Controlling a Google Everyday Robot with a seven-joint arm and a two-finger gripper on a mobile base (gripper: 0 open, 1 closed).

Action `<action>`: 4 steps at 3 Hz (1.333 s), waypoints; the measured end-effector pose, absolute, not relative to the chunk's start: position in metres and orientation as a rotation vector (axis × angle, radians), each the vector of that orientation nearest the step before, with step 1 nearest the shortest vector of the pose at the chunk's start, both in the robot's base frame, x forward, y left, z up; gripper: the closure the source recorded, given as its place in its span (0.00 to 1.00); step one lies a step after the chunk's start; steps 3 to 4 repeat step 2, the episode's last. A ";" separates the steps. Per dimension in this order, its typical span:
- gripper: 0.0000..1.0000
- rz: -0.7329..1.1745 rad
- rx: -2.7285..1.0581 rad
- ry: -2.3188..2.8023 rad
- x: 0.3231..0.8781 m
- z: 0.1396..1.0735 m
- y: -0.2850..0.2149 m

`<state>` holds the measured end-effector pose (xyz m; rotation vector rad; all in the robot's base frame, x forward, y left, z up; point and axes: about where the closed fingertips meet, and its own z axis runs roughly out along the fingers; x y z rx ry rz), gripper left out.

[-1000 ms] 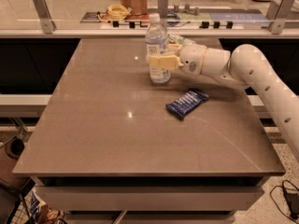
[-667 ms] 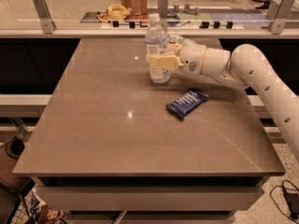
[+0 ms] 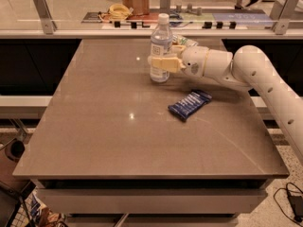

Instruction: Place blue plastic bottle upright

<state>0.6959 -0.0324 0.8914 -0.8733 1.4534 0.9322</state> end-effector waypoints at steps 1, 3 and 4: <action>0.00 0.936 -0.877 1.452 0.696 0.892 -0.030; 0.00 0.936 -0.877 1.452 0.696 0.892 -0.029; 0.00 0.936 -0.877 1.452 0.696 0.892 -0.029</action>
Offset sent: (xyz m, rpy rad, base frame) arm -0.0004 0.0028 0.0001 0.0002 0.0000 0.0044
